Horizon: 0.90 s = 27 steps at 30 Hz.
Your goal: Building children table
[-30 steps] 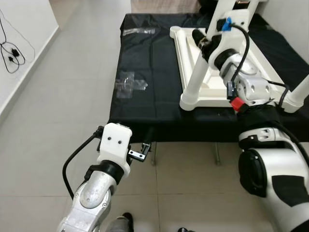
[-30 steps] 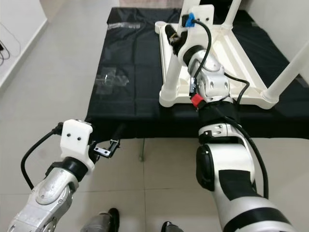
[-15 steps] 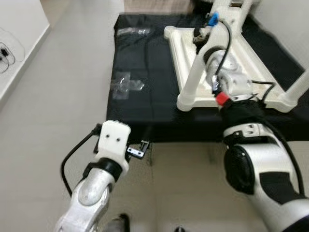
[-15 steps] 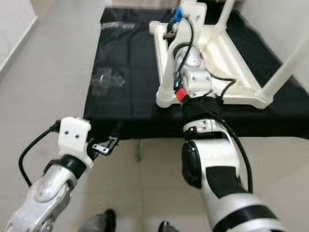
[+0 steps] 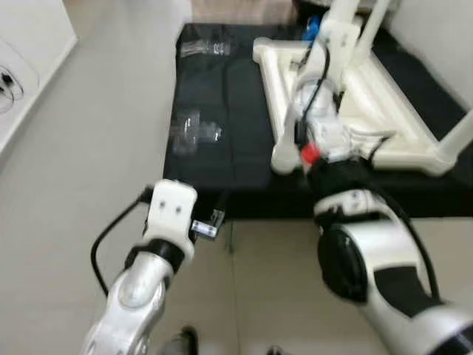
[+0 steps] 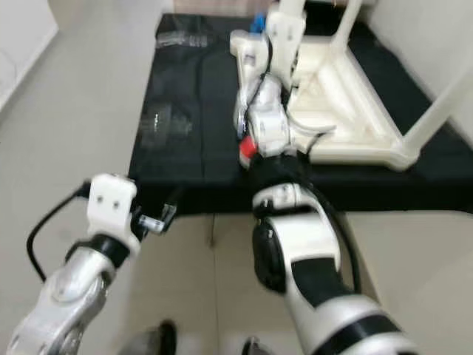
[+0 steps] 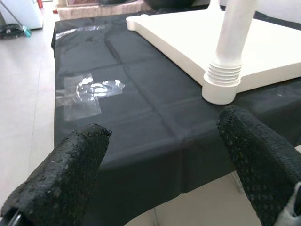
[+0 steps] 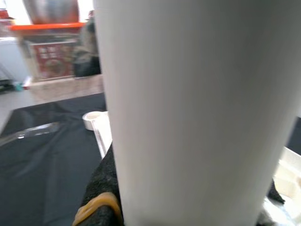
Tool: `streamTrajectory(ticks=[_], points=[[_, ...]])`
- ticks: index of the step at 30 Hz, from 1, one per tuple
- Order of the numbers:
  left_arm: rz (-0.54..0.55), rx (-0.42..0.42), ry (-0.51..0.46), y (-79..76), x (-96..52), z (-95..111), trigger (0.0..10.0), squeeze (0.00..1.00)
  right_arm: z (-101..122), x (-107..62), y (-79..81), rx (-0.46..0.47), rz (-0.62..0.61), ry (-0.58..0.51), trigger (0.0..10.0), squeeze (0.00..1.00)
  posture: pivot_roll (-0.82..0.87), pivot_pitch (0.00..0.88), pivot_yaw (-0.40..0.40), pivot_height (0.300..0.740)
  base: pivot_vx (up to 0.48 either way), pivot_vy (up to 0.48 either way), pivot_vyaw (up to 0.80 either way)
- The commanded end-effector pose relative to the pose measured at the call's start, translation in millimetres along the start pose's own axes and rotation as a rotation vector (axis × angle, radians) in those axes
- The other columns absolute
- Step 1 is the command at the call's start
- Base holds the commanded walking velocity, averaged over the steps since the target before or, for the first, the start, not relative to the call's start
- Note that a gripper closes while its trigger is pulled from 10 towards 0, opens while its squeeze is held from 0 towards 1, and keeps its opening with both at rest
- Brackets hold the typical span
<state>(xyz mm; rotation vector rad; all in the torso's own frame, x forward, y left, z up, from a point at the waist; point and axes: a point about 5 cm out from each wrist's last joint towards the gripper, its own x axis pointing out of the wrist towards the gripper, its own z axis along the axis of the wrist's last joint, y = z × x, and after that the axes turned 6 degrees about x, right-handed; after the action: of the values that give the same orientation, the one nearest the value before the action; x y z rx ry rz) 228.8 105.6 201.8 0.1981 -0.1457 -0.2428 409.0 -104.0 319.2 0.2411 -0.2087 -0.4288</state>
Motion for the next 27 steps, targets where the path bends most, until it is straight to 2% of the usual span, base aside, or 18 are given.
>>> streamTrajectory(ticks=[1,8,14,27], points=[[-0.003,0.009,-0.006,-0.5,-0.7,1.3,10.0,0.0,-53.3,-1.5,-21.4,-0.042,-0.112,0.208,10.0,0.0,0.13,0.22,-0.058,0.74,0.0,0.0,0.0],[0.003,0.008,-0.009,-0.9,-1.0,2.5,10.0,0.0,-58.9,-6.4,-16.8,-0.038,-0.231,0.229,10.0,0.0,0.13,0.232,-0.07,0.74,0.0,0.0,0.0],[0.003,0.005,-0.011,-1.9,-0.8,3.2,10.0,0.0,-58.8,-10.7,-11.9,-0.031,-0.281,0.236,10.0,0.0,0.12,0.238,-0.076,0.74,0.0,0.0,0.0],[0.015,0.002,-0.017,-1.7,0.8,4.5,10.0,0.0,-47.5,-25.2,6.8,0.114,-0.47,0.268,10.0,0.0,0.14,0.251,-0.088,0.74,0.0,0.0,0.0]])
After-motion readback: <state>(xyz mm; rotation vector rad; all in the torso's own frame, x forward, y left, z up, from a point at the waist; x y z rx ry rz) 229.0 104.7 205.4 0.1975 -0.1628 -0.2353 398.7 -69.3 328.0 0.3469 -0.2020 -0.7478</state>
